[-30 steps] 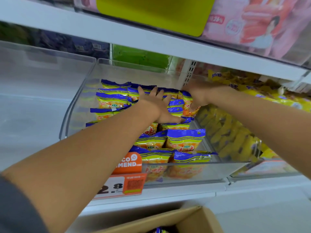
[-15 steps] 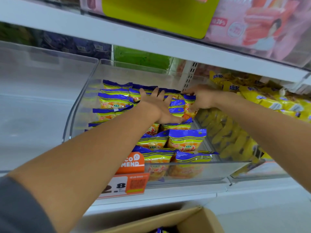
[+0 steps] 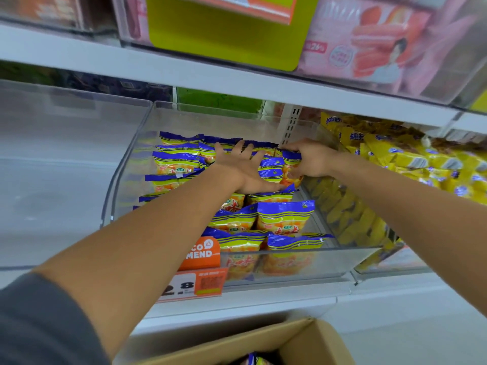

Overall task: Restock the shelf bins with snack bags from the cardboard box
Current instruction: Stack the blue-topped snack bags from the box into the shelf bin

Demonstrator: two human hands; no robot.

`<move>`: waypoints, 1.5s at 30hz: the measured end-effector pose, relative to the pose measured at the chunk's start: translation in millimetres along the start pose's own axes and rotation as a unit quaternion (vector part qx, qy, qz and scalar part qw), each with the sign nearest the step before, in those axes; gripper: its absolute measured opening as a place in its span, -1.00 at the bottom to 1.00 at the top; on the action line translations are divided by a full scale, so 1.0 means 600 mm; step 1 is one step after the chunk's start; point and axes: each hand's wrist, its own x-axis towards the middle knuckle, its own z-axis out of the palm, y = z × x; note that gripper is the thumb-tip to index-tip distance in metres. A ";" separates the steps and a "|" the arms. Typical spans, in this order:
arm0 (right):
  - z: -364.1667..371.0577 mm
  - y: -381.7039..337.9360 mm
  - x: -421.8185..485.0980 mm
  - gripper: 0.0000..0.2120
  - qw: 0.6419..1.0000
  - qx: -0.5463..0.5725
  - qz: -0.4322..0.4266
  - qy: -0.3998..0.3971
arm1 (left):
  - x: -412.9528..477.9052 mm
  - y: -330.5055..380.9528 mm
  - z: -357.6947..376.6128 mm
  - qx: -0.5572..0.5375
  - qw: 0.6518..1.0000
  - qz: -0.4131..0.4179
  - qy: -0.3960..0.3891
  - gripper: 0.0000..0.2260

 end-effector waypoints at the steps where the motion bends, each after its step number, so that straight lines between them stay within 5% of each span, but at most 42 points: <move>1: -0.001 0.000 -0.003 -0.26 1.000 0.008 -0.001 0.007 | 0.001 -0.001 0.000 -0.003 1.000 0.002 0.001 -0.06; 6: 0.012 0.003 -0.029 -0.33 0.993 0.100 0.005 0.062 | -0.003 -0.011 -0.011 -0.053 0.998 0.022 -0.018 -0.07; 13: 0.008 -0.024 -0.137 -0.73 0.967 0.174 -0.020 0.185 | -0.076 -0.010 -0.027 -0.129 0.990 0.031 0.046 -0.17; 18: 0.021 -0.078 -0.248 -0.89 0.937 0.239 -0.017 0.255 | -0.189 0.019 -0.036 -0.225 0.955 0.009 0.193 -0.72; 22: 0.063 -0.123 -0.345 -0.87 0.924 0.286 -0.009 0.255 | -0.307 0.063 -0.030 -0.270 0.930 -0.018 0.248 -0.87; 27: 0.143 -0.167 -0.465 -0.88 0.948 0.284 -0.038 0.142 | -0.428 0.082 0.068 -0.339 0.929 -0.053 0.137 -0.82; 35: 0.339 -0.195 -0.579 -0.85 0.966 0.227 -0.041 -0.119 | -0.560 0.048 0.301 -0.305 0.941 -0.109 -0.094 -0.71; 39: 0.451 -0.184 -0.604 -0.75 0.932 0.254 0.013 -0.259 | -0.604 0.010 0.387 -0.325 0.926 -0.140 -0.128 -0.81; 45: 0.551 -0.235 -0.575 -0.49 0.871 0.368 0.148 -0.290 | -0.641 -0.012 0.447 -0.399 0.887 -0.211 -0.099 -0.93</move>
